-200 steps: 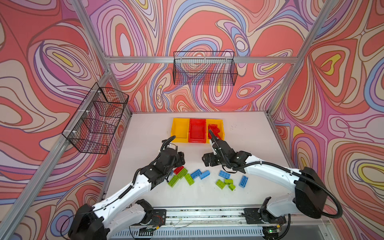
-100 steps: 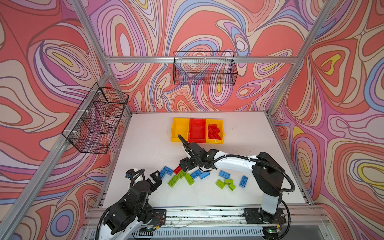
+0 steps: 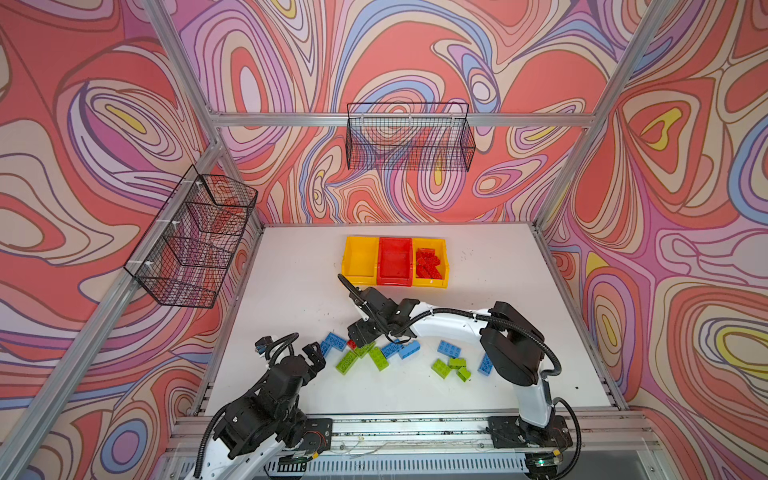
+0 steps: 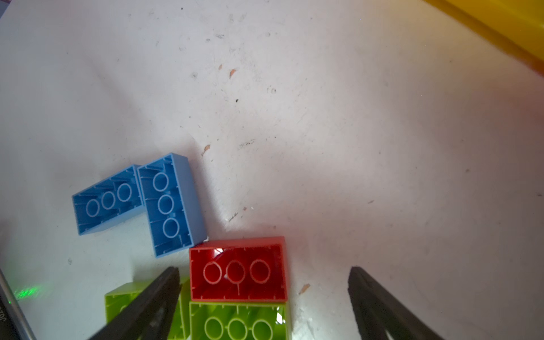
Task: Sort the legos into containers by color
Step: 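Grasp a red brick among blue bricks with the right gripper while the left gripper withdraws, then carry the red brick into the yellow bin and open the right gripper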
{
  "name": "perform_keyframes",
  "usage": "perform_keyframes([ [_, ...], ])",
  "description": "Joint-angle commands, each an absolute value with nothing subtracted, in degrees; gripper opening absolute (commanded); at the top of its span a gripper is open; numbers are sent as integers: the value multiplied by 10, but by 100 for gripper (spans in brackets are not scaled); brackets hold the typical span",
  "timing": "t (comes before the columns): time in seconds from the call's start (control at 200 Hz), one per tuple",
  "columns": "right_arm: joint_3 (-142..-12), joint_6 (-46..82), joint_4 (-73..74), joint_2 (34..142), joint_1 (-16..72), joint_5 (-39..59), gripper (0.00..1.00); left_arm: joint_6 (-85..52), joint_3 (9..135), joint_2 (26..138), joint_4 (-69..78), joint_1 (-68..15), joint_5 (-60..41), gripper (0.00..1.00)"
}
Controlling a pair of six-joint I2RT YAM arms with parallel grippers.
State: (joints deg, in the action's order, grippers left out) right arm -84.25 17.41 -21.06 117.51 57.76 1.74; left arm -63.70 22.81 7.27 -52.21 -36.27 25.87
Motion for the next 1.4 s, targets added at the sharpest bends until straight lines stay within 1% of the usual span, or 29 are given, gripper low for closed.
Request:
perform_keyframes([
  [0.0,-862,152,-225,1197,590,29,93,-651,231,68,-575,-359,270,100],
  [0.386,-877,150,-241,1228,606,16,90,-637,232,101,-540,-359,267,100],
  [0.536,-888,151,-254,1240,606,-8,86,-631,232,112,-527,-359,266,100],
  [0.636,-891,154,-257,1243,606,-21,80,-627,232,116,-521,-359,266,100],
  [0.811,-899,169,-270,1252,606,-62,64,-616,232,127,-502,-359,266,100],
  [0.941,-902,177,-274,1252,606,-79,62,-607,237,146,-488,-359,265,100],
  [1.107,-894,187,-266,1229,604,-108,57,-585,243,177,-454,-359,260,100],
  [1.392,-844,198,-251,1142,557,-137,57,-518,279,283,-361,-359,249,100],
])
